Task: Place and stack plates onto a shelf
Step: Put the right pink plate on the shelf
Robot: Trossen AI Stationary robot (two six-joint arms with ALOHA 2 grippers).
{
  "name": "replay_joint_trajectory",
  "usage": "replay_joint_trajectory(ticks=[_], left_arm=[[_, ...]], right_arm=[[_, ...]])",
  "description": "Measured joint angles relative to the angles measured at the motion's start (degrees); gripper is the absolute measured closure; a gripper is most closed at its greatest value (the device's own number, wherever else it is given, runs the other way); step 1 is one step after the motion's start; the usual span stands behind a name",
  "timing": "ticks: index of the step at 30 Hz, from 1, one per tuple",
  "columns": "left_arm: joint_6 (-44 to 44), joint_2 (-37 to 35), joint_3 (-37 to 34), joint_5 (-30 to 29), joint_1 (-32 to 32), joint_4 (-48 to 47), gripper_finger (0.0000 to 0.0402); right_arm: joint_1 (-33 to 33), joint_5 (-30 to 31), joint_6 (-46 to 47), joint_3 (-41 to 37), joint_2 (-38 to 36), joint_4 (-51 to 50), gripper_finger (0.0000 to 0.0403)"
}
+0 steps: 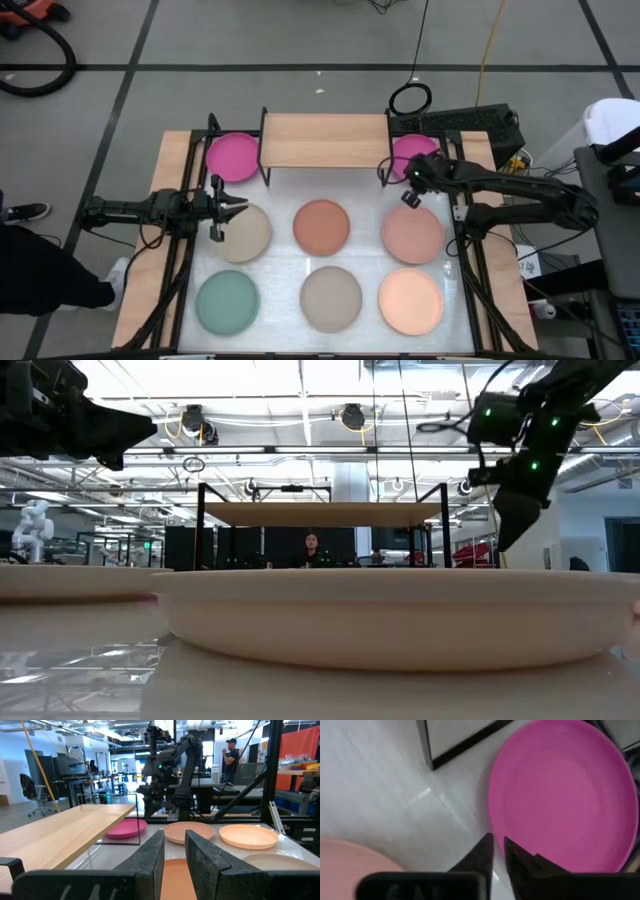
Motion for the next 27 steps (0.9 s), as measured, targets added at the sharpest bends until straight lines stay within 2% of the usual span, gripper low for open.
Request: replay_joint_trajectory(ticks=[7, 12, 20, 27], left_arm=[[0.0, 0.0, -0.02, 0.0, 0.01, -0.02, 0.032], [0.0, -0.01, -0.01, 0.0, 0.01, 0.0, 0.032], [0.0, -0.01, -0.02, 0.0, 0.0, -0.02, 0.032], [0.01, 0.0, -0.02, 0.0, 0.01, -0.02, 0.032]], right_arm=[[-0.32, 0.13, -4.37, -0.21, 6.53, 3.88, 0.0264], [-0.32, 0.48, -4.34, -0.21, 10.46, 6.65, 0.0223], [-0.73, 6.76, -4.51, -0.21, 15.08, 10.5, 0.0214], [-3.84, 0.59, -4.67, -0.21, 18.27, 12.64, 0.0242]])
